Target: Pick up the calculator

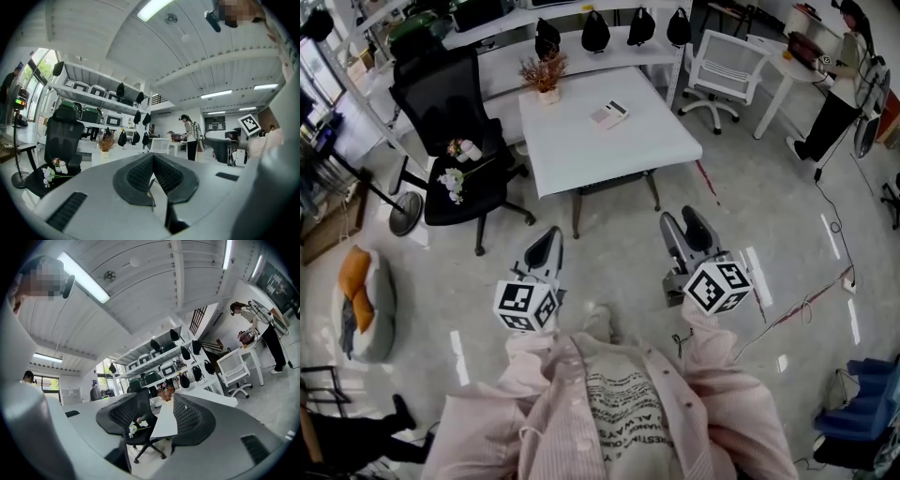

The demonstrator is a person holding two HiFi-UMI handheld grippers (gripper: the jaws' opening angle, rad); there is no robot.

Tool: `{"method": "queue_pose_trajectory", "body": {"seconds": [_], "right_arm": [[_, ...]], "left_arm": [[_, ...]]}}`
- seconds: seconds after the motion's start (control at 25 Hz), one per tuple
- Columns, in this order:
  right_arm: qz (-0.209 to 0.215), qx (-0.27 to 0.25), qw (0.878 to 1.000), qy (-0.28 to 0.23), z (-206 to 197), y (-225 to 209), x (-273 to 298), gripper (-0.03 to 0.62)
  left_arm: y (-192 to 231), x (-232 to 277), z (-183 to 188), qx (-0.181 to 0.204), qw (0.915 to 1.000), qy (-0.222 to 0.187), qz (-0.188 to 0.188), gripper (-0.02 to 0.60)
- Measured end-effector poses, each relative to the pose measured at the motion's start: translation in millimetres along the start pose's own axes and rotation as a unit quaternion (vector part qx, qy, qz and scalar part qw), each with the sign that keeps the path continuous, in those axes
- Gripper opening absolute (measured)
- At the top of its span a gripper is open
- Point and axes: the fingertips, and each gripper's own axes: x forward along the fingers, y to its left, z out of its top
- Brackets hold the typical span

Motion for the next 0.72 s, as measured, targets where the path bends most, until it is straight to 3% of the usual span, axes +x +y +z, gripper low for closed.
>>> {"method": "queue_pose_trajectory", "body": {"seconds": [0.36, 0.72], "right_arm": [[-0.004, -0.002, 1.000, 0.014, -1.6, -31.6, 30.4, 0.213], [0.001, 0.024, 0.999, 0.032, -4.5, -82.0, 108.3, 0.212]], "left_arm": [[9.7, 46.9, -4.7, 0.002, 0.9999, 0.012, -0.007, 0.002], [46.6, 131.2, -9.6, -0.001, 0.9992, 0.036, -0.015, 0.000]]}}
